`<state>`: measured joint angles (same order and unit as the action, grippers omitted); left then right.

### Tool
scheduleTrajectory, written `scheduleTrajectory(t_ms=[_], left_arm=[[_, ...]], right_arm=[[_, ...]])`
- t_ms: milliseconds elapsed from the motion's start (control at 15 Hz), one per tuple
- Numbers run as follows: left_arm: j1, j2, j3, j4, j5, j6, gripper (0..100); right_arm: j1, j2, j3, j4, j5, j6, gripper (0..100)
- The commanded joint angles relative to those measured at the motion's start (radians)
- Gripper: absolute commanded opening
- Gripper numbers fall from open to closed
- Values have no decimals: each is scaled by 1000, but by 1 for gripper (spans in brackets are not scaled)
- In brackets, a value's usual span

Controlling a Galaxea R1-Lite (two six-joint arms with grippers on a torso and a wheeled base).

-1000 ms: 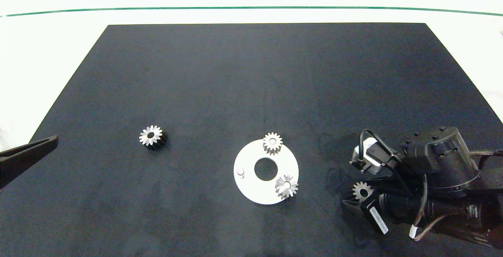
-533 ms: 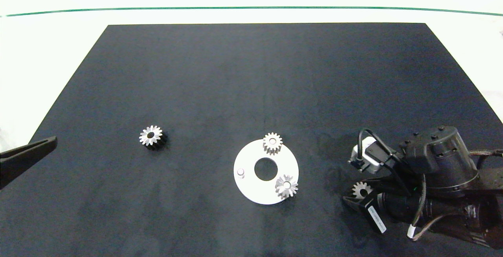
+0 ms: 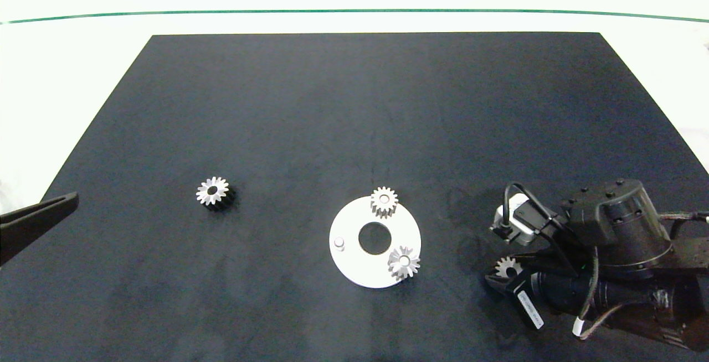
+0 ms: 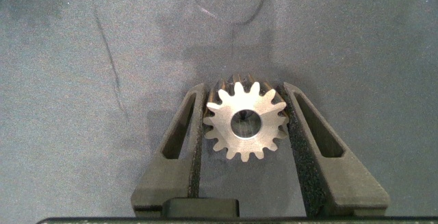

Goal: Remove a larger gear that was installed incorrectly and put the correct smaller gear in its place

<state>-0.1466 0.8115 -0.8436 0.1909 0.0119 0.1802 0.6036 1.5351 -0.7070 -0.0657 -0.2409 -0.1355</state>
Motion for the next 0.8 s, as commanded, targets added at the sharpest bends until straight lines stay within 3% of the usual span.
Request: scheduleTrajectory(t_ms=[67,467,800], left_arm=[[1,2,1,1,0,1,100],[1,-2,8,1,0,1,100],[1,-14,9,2,0,1,100]], right_arm=[[-1,0,8,0,-3,-1,30],[1,-30,17,3,-2,-1,25],[18,-99,-57,61,-2,-6,25]])
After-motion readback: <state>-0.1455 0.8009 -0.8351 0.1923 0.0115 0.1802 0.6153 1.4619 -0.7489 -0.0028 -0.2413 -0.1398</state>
